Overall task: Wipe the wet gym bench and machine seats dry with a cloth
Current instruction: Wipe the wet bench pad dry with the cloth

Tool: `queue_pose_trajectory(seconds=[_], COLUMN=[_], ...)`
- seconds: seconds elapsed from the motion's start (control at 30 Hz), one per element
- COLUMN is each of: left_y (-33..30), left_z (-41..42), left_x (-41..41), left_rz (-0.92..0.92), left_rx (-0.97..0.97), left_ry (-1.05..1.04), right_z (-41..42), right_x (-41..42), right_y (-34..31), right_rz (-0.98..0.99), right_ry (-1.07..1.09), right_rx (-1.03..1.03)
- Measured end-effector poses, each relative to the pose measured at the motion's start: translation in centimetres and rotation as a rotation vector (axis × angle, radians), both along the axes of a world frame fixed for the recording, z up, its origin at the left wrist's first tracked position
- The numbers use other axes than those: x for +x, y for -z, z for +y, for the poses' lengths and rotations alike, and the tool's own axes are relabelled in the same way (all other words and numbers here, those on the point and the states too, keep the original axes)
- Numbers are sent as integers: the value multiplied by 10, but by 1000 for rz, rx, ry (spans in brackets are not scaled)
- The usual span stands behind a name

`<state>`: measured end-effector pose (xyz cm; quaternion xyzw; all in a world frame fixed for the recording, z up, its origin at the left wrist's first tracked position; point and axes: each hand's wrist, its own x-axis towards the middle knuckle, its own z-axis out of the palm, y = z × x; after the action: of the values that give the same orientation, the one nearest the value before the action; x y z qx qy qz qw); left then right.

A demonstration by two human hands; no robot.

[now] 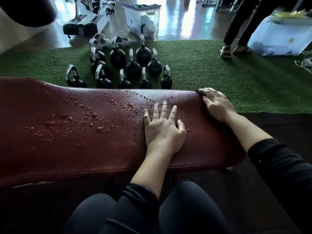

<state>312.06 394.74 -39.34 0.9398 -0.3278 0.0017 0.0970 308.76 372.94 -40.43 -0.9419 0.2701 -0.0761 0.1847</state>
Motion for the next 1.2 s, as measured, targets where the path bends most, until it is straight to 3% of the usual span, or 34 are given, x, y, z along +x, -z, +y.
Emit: queue_pose_trajectory(seconds=[0.13,0.3,0.5,0.7,0.83,0.97,1.2], left_y=[0,0,2,2,0,-3,-13], left_z=[-1,-2,-2,-2,-1,-1,9], left_x=[0,0,1,1,0,-1,2], left_rz=[-6,-9,-7,-3,4,10,112], left_rx=[-3,0,-7,-1,17,31,-79], left_ry=[-3,-7,-8,-8,-4,8,77], right_z=[27,64,23,-10,13,62,136], right_x=[-27,8,56,9,-23,-45,-69], right_y=[11,6,-8,1,8,-5,-3], right_rz=[68,39,39,-22,55,72,-42], right_ry=[56,-2,-39,91,130,24,-169], right_rx=[-49,-86,-77,50,36,-59,-21])
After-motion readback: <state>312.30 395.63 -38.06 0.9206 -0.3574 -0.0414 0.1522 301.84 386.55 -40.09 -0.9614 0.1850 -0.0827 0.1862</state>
